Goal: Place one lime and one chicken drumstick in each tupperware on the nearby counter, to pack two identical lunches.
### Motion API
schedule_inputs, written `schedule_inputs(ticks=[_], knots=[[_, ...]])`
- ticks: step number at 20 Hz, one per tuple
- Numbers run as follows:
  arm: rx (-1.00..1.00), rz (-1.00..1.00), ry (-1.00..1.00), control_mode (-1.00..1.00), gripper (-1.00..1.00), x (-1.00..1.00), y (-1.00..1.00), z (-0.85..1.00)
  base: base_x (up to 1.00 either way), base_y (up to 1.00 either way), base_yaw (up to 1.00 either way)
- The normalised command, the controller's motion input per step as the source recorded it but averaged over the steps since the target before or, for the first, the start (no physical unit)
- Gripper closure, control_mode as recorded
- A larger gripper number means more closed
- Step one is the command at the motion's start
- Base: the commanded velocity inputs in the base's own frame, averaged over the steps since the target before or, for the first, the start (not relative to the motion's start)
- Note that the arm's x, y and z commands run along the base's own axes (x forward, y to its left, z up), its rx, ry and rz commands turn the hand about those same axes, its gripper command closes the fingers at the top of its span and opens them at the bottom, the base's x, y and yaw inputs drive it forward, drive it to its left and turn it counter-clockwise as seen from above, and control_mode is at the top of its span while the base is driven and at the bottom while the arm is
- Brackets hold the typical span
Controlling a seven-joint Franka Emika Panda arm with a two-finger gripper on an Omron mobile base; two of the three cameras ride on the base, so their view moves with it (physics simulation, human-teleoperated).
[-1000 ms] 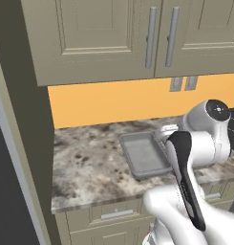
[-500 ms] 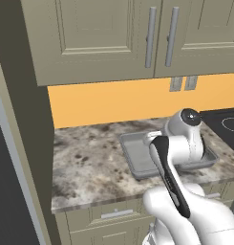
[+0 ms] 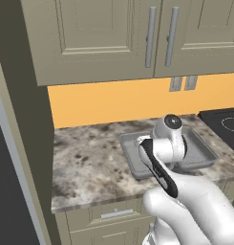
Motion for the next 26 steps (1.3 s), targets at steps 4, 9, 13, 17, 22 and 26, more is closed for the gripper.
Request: schedule_inputs(ticks=[4, 9, 13, 17, 22, 26], knots=[[0.00, 0.00, 0.11, -1.00, 1.00, 0.58, 0.00, -0.33, 0.00, 0.00, 0.00], [0.00, 0.00, 0.07, -1.00, 1.00, 0.57, 0.00, -0.30, 0.00, 0.00, 0.00], [0.00, 0.00, 0.04, -1.00, 1.00, 0.50, 0.00, -0.37, 0.00, 0.00, 0.00], [0.00, 0.00, 0.00, -1.00, 1.00, 0.46, 0.00, -0.37, 0.00, 0.00, 0.00], [0.00, 0.00, 0.00, -1.00, 1.00, 0.41, 0.00, -0.44, 0.00, 0.00, 0.00], [0.00, 0.00, 0.00, -1.00, -1.00, 0.25, 0.00, -0.43, 0.00, 0.00, 0.00]])
